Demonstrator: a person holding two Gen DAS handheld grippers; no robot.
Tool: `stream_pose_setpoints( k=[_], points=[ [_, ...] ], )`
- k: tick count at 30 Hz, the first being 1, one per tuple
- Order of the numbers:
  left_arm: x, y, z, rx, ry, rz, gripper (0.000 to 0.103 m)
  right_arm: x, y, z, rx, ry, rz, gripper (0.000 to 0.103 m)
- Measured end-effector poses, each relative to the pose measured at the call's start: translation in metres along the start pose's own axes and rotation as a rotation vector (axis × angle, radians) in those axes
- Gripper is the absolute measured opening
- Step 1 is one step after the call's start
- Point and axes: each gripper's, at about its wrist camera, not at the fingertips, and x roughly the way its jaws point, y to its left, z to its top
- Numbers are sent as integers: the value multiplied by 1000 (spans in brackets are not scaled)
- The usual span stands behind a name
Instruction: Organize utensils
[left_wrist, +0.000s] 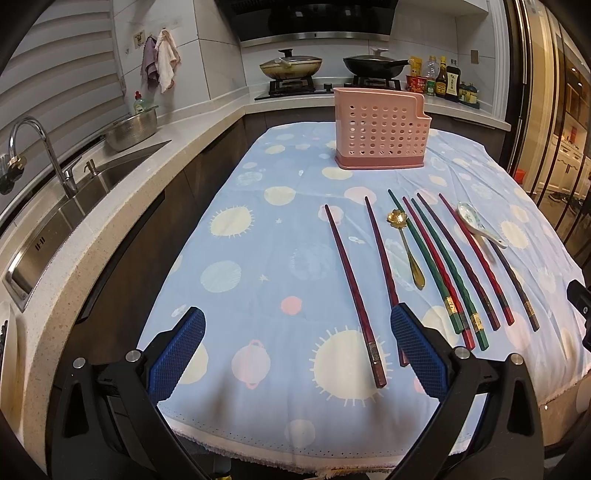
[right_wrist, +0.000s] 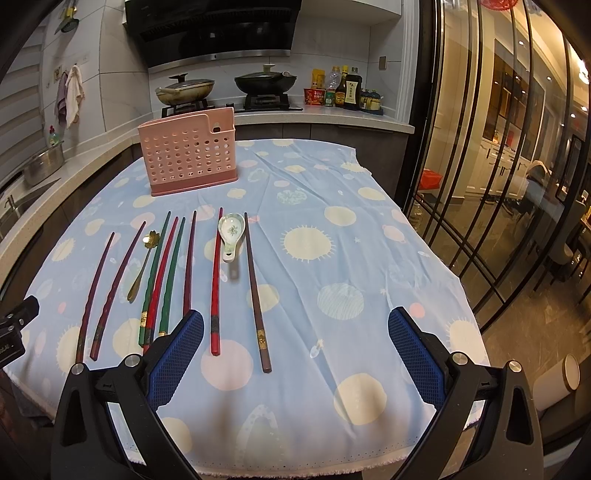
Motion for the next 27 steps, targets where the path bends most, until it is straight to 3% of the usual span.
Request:
stream_pose_setpoints(
  k=[10, 17, 23, 27],
  points=[
    [6, 1, -1, -12, 7, -48, 96, 5, -1, -5, 9, 11, 7, 96],
    [30, -2, -12, 2, 66, -40, 96, 17, -2, -8, 11, 39, 11, 96],
    [55, -11, -16, 22, 129, -83, 96, 35, 2, -12, 9, 63, 24, 96],
    [70, -14, -15, 35, 153, -98, 93, 48, 4, -13, 10, 83, 40, 88]
  ],
)
